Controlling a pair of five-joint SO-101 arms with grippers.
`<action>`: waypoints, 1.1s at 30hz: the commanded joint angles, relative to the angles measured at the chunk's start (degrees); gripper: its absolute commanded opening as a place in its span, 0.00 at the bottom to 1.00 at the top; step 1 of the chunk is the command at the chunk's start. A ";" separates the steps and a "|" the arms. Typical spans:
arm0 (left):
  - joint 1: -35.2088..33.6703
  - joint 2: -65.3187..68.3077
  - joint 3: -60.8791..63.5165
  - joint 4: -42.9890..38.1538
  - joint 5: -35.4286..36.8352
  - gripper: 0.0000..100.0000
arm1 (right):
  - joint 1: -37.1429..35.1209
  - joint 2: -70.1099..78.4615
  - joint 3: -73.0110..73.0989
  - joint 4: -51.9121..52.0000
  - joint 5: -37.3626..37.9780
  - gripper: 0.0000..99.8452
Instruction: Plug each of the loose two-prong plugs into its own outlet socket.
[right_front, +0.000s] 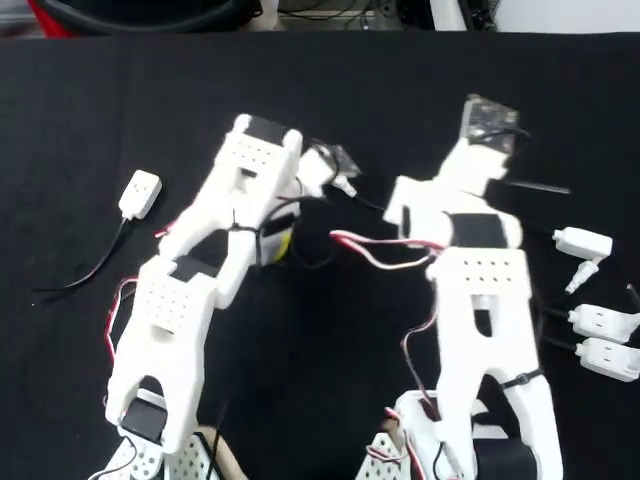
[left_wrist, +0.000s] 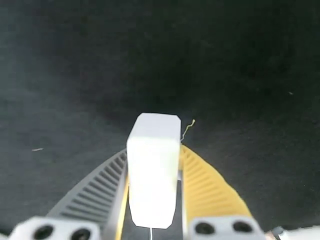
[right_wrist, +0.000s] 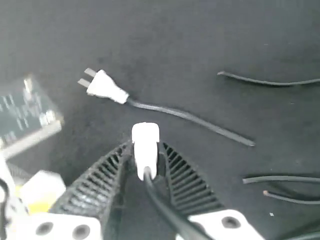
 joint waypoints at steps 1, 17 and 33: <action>1.54 -1.49 5.05 -3.34 0.70 0.03 | 3.60 -0.40 -3.47 0.62 0.18 0.01; 3.47 -47.03 63.60 -37.63 1.58 0.11 | 3.52 -0.40 -3.21 0.62 -0.18 0.01; 12.18 -64.00 83.21 -41.85 -6.33 0.26 | 3.52 -0.04 -3.12 0.70 -0.18 0.01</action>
